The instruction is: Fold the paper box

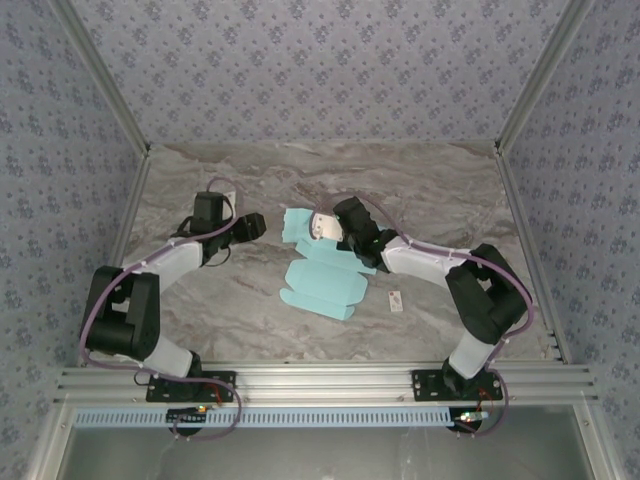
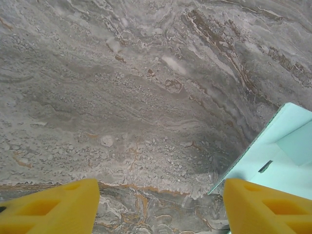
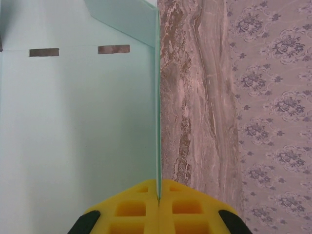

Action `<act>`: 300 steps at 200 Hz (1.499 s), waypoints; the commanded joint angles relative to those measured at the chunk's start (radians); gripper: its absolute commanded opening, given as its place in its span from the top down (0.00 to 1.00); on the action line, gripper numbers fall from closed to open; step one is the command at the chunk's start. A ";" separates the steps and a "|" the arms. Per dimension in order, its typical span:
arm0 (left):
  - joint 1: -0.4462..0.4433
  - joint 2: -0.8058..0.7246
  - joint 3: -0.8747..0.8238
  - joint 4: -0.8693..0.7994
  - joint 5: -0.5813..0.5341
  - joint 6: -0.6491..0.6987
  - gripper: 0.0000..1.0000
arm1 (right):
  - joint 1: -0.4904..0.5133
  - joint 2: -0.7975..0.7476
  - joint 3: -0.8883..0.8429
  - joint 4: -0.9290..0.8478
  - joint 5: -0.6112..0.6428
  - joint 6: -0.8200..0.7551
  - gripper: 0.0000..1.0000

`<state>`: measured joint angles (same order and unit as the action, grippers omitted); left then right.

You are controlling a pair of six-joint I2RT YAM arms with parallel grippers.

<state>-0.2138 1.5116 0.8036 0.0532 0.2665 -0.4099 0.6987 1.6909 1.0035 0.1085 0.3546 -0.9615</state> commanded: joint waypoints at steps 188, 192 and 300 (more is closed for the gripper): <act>0.004 0.002 0.007 0.046 0.038 -0.025 0.32 | 0.125 -0.053 -0.201 0.416 0.222 -0.168 0.95; 0.004 0.002 0.006 0.046 0.038 -0.024 0.32 | 0.130 -0.050 -0.206 0.424 0.226 -0.168 0.95; 0.007 0.051 0.040 0.067 -0.003 -0.017 0.33 | 0.191 -0.027 -0.302 0.516 0.270 -0.176 0.94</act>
<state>-0.2138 1.5211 0.8043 0.1032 0.2745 -0.4244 0.8799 1.6585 0.7181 0.5926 0.5976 -1.1160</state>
